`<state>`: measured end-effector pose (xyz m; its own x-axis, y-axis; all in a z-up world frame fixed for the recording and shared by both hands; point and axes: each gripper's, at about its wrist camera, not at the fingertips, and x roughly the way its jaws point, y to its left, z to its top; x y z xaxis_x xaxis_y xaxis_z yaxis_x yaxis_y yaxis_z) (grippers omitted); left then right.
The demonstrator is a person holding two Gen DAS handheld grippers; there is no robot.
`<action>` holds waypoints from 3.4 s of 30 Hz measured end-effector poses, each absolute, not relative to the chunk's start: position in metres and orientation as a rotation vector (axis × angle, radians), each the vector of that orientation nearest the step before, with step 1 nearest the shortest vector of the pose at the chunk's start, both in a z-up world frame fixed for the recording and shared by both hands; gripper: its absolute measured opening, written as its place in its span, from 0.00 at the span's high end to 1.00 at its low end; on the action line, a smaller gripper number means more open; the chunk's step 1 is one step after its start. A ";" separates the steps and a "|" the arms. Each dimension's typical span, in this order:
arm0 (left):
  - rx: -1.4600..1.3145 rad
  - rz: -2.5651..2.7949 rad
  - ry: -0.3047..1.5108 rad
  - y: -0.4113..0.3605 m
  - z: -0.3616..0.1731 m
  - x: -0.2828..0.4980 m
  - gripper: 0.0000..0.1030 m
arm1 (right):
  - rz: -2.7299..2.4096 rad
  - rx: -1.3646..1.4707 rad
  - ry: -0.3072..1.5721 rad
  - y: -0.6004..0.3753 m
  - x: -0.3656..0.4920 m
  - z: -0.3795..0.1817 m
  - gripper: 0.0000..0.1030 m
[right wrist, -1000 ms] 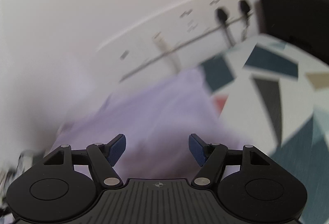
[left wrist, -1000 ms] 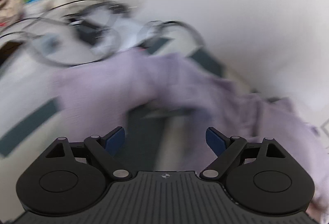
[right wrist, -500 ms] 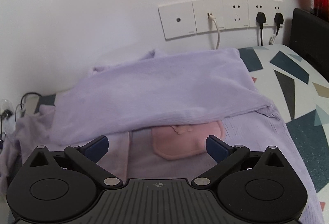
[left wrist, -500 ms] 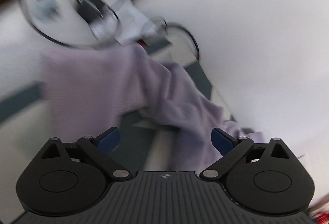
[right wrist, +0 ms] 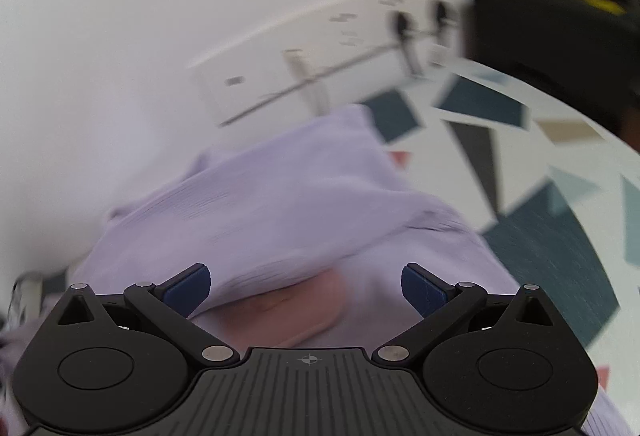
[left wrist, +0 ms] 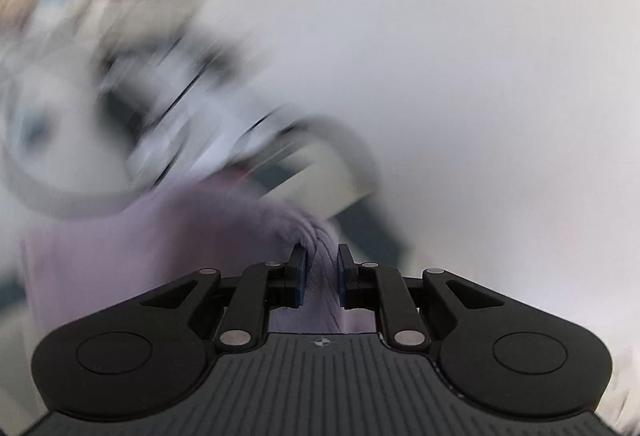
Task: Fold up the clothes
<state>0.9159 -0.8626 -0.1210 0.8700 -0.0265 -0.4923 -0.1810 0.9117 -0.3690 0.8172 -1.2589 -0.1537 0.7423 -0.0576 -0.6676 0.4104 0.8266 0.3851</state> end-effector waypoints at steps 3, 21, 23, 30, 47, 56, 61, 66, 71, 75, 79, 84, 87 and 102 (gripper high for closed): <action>-0.288 0.036 0.465 -0.891 -0.104 0.913 0.85 | -0.326 0.594 0.692 -1.275 0.815 -0.157 0.02; 0.309 -0.157 0.757 -0.946 -0.182 0.846 0.15 | 0.025 0.325 0.720 -1.213 0.858 -0.139 0.13; 0.323 -0.148 0.763 -0.944 -0.189 0.852 0.15 | 0.156 0.267 0.709 -1.184 0.876 -0.129 0.13; 0.346 -0.097 0.763 -0.945 -0.203 0.863 0.05 | 0.544 0.053 0.740 -1.056 0.964 -0.115 0.13; 0.380 -0.125 0.747 -0.940 -0.207 0.870 0.00 | 0.138 0.587 0.507 -1.239 0.902 -0.072 0.90; 0.377 -0.133 0.749 -0.940 -0.207 0.872 0.00 | -0.302 0.741 0.713 -1.345 0.782 -0.172 0.67; 0.395 -0.107 0.717 -0.944 -0.206 0.869 0.00 | -0.309 0.823 0.684 -1.364 0.776 -0.179 0.58; 0.427 -0.074 0.665 -0.949 -0.203 0.866 0.00 | -0.361 0.905 0.692 -1.379 0.785 -0.193 0.51; 0.458 -0.041 0.613 -0.954 -0.200 0.863 0.00 | -0.333 0.959 0.689 -1.377 0.798 -0.208 0.68; 0.477 -0.016 0.576 -0.957 -0.198 0.861 0.00 | -0.304 0.989 0.582 -1.379 0.792 -0.193 0.89; 0.504 -0.034 0.605 -0.963 -0.203 0.859 0.00 | -0.329 1.025 0.637 -1.382 0.791 -0.199 0.64; 0.525 -0.076 0.607 -0.972 -0.208 0.854 0.00 | -0.363 1.157 0.661 -1.389 0.785 -0.231 0.59; 0.506 -0.066 0.615 -0.974 -0.207 0.859 0.00 | -0.345 1.184 0.638 -1.391 0.792 -0.232 0.55; 0.413 -0.168 0.666 -0.983 -0.195 0.866 0.17 | -0.195 1.079 0.480 -1.365 0.814 -0.132 0.93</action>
<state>0.8656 -0.9829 -0.1953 0.7762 -0.0203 -0.6302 0.2811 0.9058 0.3170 0.8144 -1.3648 -0.1315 0.8810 0.0779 -0.4667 0.3812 0.4673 0.7977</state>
